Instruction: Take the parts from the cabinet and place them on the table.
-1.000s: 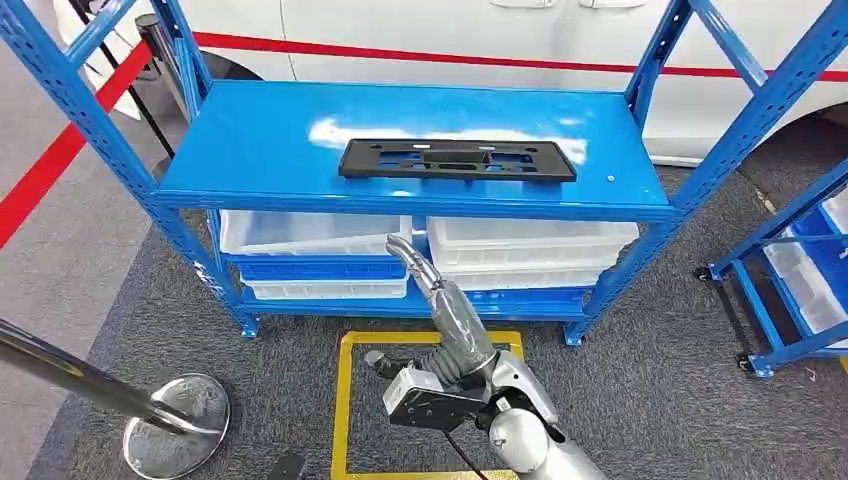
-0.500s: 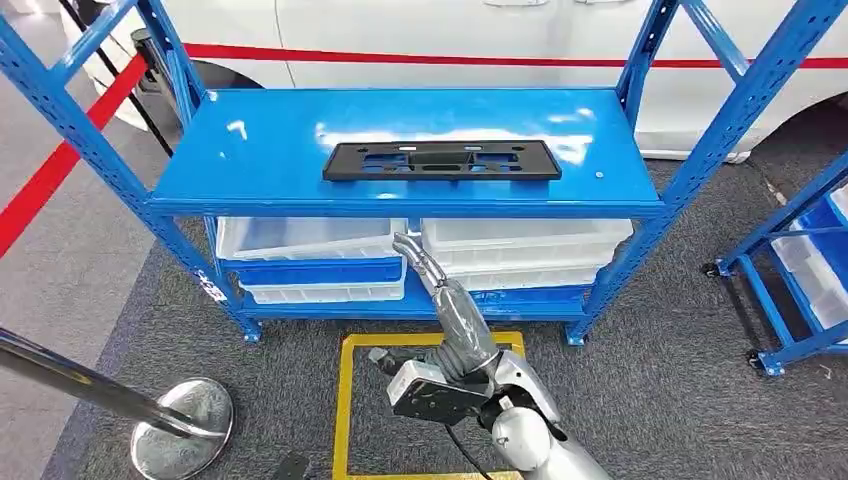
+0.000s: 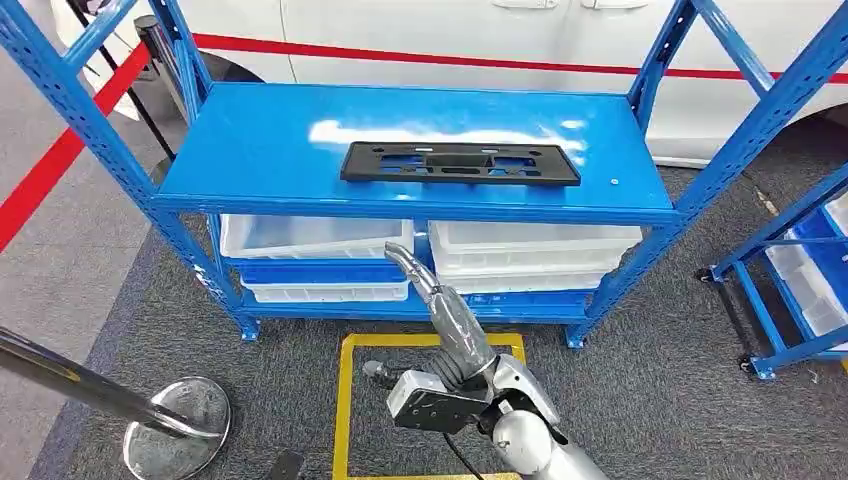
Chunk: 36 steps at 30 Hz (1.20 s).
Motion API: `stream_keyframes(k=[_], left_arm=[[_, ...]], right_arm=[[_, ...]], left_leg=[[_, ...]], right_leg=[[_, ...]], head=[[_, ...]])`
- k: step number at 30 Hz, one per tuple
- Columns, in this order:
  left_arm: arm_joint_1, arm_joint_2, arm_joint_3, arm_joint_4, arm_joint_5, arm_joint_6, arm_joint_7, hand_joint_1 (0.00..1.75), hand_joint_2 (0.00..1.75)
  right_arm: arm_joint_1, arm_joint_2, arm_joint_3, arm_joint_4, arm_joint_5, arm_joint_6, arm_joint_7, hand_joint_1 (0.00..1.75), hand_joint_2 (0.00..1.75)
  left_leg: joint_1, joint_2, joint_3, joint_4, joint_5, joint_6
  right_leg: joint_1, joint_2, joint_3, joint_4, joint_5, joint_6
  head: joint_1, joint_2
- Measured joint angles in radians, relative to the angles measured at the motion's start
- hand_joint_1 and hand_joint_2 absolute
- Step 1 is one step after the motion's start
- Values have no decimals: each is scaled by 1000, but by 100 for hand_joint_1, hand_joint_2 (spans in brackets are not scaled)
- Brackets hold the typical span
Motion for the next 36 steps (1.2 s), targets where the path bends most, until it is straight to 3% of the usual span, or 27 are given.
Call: stream_keyframes(k=[1, 2, 4, 5, 6, 9, 10, 11, 12, 14, 15, 16, 17, 19, 20, 21, 24, 26, 28, 30, 31, 32, 34, 35, 36], left_arm=[[2, 0, 0, 0, 0, 0, 0, 0, 0], [2, 0, 0, 0, 0, 0, 0, 0, 0], [2, -1, 0, 0, 0, 0, 0, 0, 0], [2, -3, 0, 3, 0, 0, 0, 0, 0], [0, -3, 0, 3, 0, 0, 0, 0, 0], [0, -3, 0, 4, 0, 0, 0, 0, 0], [0, -3, 0, 4, 0, 0, 0, 0, 0], [-1, -3, 0, 4, 0, 0, 0, 0, 0], [-1, -3, 0, 4, 0, 0, 0, 0, 0], [0, -2, 0, 4, 0, 0, 0, 0, 0], [2, -2, 0, 4, 0, 0, 0, 0, 0], [4, -2, 0, 4, 0, 0, 0, 0, 0], [5, -2, 0, 4, 0, -1, 0, 0, 0], [4, 0, 0, 4, 0, -2, -3, 0, 0], [4, 0, -1, 4, 0, -3, -3, 0, 0], [2, 0, -2, 5, 0, -3, -3, 0, 0], [3, 0, -5, 5, -1, -2, -3, 0, 0], [2, -2, -9, 5, -5, 0, -2, 0, 0], [-2, -1, -17, 5, -7, 0, 0, 0, 0], [-2, -1, -21, 5, -8, 0, 1, 0, 0], [-2, -1, -21, 5, -8, 0, 3, 0, 0], [0, -1, -21, 5, -8, 0, 3, 0, 0], [-1, -2, -22, 5, -8, -1, 3, 0, 0], [0, -2, -23, 6, -8, -2, 3, 0, 0], [-2, -5, -23, 7, -8, -3, 3, 0, 0]], right_arm=[[2, -3, 0, 0, -2, 0, 1, 0, 175], [2, -4, 0, 0, -2, 0, 1, 0, 175], [1, -5, 0, -2, -2, 0, 1, 0, 175], [1, -6, 0, -2, -2, 0, 1, 0, 175], [0, -6, 0, -3, -2, 0, 1, 0, 175], [1, -8, -1, -3, -2, 0, 1, 0, 175], [2, -8, -1, -5, -2, 1, 2, 0, 175], [1, -9, -1, -7, -2, 3, 1, 0, 175], [-1, -9, -1, -8, -2, 3, 1, 0, 175], [2, -10, -1, -9, 5, 0, 1, 0, 175], [4, -11, -2, -9, 12, -7, 1, 0, 175], [4, -13, -3, -9, 24, -18, 1, 0, 175], [4, -13, -5, -9, 36, -29, 3, 0, 175], [2, -14, -10, -14, 61, -53, 7, 0, 175], [2, -14, -11, -18, 69, -61, 8, 0, 175], [-1, -14, -14, -19, 77, -69, 9, 0, 175], [-3, -15, -16, -27, 89, -77, 11, 0, 175], [-8, -17, -19, -30, 98, -78, 11, 0, 175], [-17, -20, -19, -30, 117, -80, 14, 0, 175], [-15, -26, -19, -29, 124, -84, 18, 0, 175], [-15, -30, -19, -28, 125, -86, 18, 0, 175], [-16, -32, -20, -27, 126, -89, 19, 0, 175], [-17, -34, -22, -27, 131, -94, 21, 0, 175], [-19, -35, -24, -27, 134, -95, 22, 0, 175], [-21, -38, -25, -27, 135, -95, 25, 0, 175]], left_leg=[[-1, -1, 3, 1, -3, 0], [-1, -2, 7, 2, -6, -1], [-4, -3, 21, 2, -14, -3], [-4, -3, 23, 1, -17, -6], [-9, -5, 19, 5, -19, -12], [-5, -1, 22, -4, -18, -28], [-8, -1, 20, 0, -27, -34], [-6, -2, 17, 20, -39, -39], [-4, -2, -13, 83, -73, -41], [-1, -1, -97, 240, -137, -49], [0, -1, -132, 296, -146, -52], [1, -1, -143, 303, -130, -53], [3, -1, -130, 262, -91, -55], [7, -1, -53, 89, 12, -54], [8, 0, -28, 28, 18, -52], [2, -1, -18, 13, 6, -47], [-2, -4, -23, 20, 2, -28], [6, -4, -11, 8, 5, -14], [5, -3, -7, 8, -1, -4], [2, -3, -2, 9, -7, 1], [2, -4, 3, 9, -11, 2], [0, -5, 11, 9, -17, 1], [-4, -7, 32, 9, -30, -1], [-3, -7, 40, 7, -38, -4], [-10, -7, 44, 7, -43, -10]], right_leg=[[0, 0, -3, -10, 26, -1], [0, 0, 19, -63, 68, -5], [3, 0, 105, -246, 168, -19], [9, -1, 130, -292, 163, -27], [13, -2, 132, -314, 160, -29], [16, 2, 134, -313, 160, -34], [0, 0, 146, -330, 166, -42], [2, 0, 154, -336, 165, -45], [2, -3, 157, -337, 164, -52], [2, -5, 160, -337, 160, -56], [2, -4, 161, -336, 158, -56], [2, -3, 162, -334, 155, -56], [0, -1, 165, -332, 151, -54], [-2, 2, 173, -322, 138, -46], [-2, 2, 174, -316, 130, -39], [7, 3, 168, -306, 125, -31], [4, 2, 171, -316, 126, -17], [0, 1, 167, -293, 109, -4], [-1, 0, 103, -175, 56, 1], [-1, 0, 8, -19, 8, 3], [-1, 0, -13, 2, 18, 2], [0, 0, -10, -27, 57, -2], [4, 0, 53, -182, 165, -17], [12, 0, 90, -278, 203, -31], [16, -2, 99, -279, 185, -35]], head=[[0, 0], [0, 0], [0, 0], [-1, 0], [0, 0], [-2, 0], [-2, 0], [-2, 0], [-5, 0], [-4, 0], [-5, 0], [-4, 0], [-5, 0], [-5, 0], [-4, 0], [-7, 0], [-5, 0], [-4, 0], [-2, 0], [-2, 0], [-2, 0], [-2, 0], [-2, 0], [-2, 0], [-5, 0]])
